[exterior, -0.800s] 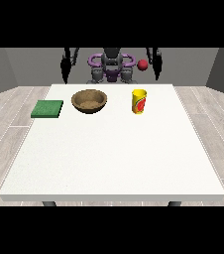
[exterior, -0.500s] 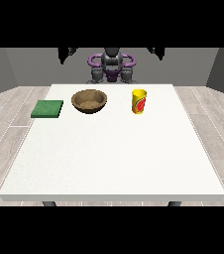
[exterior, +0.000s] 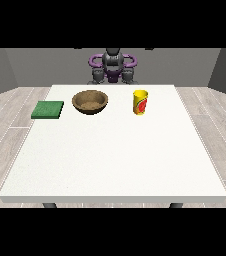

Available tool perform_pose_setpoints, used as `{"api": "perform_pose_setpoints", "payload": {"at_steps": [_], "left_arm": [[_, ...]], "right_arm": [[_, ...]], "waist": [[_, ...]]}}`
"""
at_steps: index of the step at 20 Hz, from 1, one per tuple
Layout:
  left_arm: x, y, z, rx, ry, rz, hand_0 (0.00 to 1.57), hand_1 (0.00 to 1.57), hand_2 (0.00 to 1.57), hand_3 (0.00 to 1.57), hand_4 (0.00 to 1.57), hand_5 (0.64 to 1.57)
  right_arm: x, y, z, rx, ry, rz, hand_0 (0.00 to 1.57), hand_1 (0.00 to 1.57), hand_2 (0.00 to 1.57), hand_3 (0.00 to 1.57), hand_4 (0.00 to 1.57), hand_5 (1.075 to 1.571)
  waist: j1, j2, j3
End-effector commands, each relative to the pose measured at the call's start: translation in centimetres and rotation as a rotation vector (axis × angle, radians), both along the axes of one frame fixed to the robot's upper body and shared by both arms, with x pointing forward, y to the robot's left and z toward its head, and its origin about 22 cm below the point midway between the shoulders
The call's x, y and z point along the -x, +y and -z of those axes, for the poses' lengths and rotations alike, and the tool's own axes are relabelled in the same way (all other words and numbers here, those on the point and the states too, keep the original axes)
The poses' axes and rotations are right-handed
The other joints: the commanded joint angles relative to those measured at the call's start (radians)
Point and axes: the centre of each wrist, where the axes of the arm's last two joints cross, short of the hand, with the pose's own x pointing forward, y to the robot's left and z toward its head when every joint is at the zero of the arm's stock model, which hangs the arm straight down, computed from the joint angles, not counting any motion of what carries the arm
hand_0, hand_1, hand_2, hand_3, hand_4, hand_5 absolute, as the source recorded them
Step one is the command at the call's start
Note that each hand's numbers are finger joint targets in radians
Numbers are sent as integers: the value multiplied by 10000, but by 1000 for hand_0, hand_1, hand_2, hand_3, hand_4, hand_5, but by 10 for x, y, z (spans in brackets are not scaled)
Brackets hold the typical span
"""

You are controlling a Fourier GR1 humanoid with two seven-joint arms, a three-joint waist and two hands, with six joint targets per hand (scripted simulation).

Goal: Pick the cup and pour the ball into the bowl, then pick the bowl and place it on the pad

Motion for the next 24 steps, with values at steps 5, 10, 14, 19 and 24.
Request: {"api": "perform_pose_setpoints", "payload": {"at_steps": [5, 10, 14, 19, 24], "left_arm": [[-21, -11, -31, -392, -2190, 101, 0, 0, 0, 0, 606, 1555], [-46, -17, -28, -926, -3864, -184, 0, 0, 0, 0, 548, 1526], [-49, 14, 10, -1374, -4628, -559, 0, 0, 0, 0, 551, 1487], [-61, 15, 45, -1549, -4550, -357, 0, 0, 0, 0, 360, 1483], [-83, 42, 63, -1690, -4241, -539, 0, 0, 0, 0, 0, 1451]], "right_arm": [[-8, 10, -32, 71, -2162, 207, 0, 0, 0, 0, 741, 1546], [-28, 8, -33, 24, -3785, -498, 0, 0, 0, 87, 712, 1545], [-31, -5, -38, -200, -4535, -434, 0, 0, 0, 0, 691, 1543], [-42, -32, -38, 126, -4550, -437, 0, 0, 0, 0, 681, 1551], [-40, -31, -19, -45, -4822, -763, 0, 0, 0, 0, 667, 1559]], "waist": [[-38, 2385, -2], [-204, 4468, 0], [-357, 5468, -7], [-535, 5843, -4], [-845, 5932, -4]]}}
